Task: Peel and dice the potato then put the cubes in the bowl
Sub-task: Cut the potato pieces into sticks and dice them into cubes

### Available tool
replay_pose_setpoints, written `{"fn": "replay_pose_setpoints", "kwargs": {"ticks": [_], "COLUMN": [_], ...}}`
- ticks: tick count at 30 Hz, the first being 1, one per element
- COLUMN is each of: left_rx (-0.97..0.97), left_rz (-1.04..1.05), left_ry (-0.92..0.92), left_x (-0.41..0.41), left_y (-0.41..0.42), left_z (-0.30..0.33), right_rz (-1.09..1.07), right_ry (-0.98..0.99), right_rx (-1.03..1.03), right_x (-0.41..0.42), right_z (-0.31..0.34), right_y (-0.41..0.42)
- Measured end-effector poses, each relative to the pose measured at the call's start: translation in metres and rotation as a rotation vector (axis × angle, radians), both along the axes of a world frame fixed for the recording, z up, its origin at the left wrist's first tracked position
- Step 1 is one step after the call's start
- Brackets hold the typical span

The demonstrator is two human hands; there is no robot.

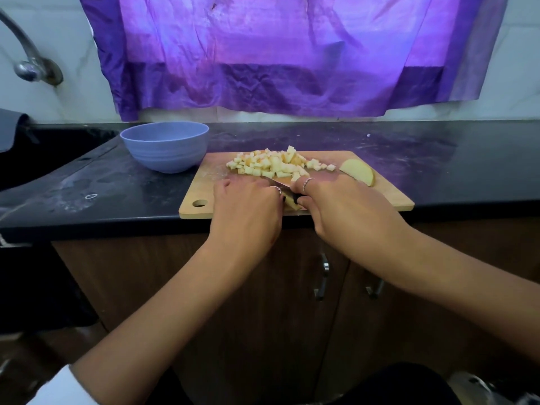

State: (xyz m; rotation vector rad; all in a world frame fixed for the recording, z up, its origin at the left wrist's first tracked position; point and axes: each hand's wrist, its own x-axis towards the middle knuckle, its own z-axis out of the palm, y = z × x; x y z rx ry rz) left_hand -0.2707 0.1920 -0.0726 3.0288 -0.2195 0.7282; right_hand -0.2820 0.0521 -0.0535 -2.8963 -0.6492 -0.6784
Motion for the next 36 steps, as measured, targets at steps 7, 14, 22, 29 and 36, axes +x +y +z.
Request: {"fn": "replay_pose_setpoints", "kwargs": {"ticks": [7, 14, 22, 29, 36], "left_rx": [-0.096, -0.286, -0.325, -0.206, -0.090], "left_rz": [-0.087, -0.121, -0.221, -0.153, -0.204], "left_ry": [-0.047, -0.177, -0.252, -0.249, -0.284], "left_x": [0.007, 0.007, 0.013, 0.015, 0.021], "left_y": [0.010, 0.010, 0.016, 0.014, 0.023], "left_z": [-0.012, -0.028, -0.033, -0.040, -0.033], "right_rz": [-0.012, 0.011, 0.054, 0.093, 0.093], "right_ry": [0.092, 0.103, 0.085, 0.068, 0.118], "right_rx": [0.047, 0.119, 0.116, 0.135, 0.134], "right_x": [-0.016, -0.009, 0.029, 0.032, 0.033], "right_z": [0.005, -0.001, -0.001, -0.004, 0.000], "right_y": [-0.020, -0.017, 0.009, 0.008, 0.005]}}
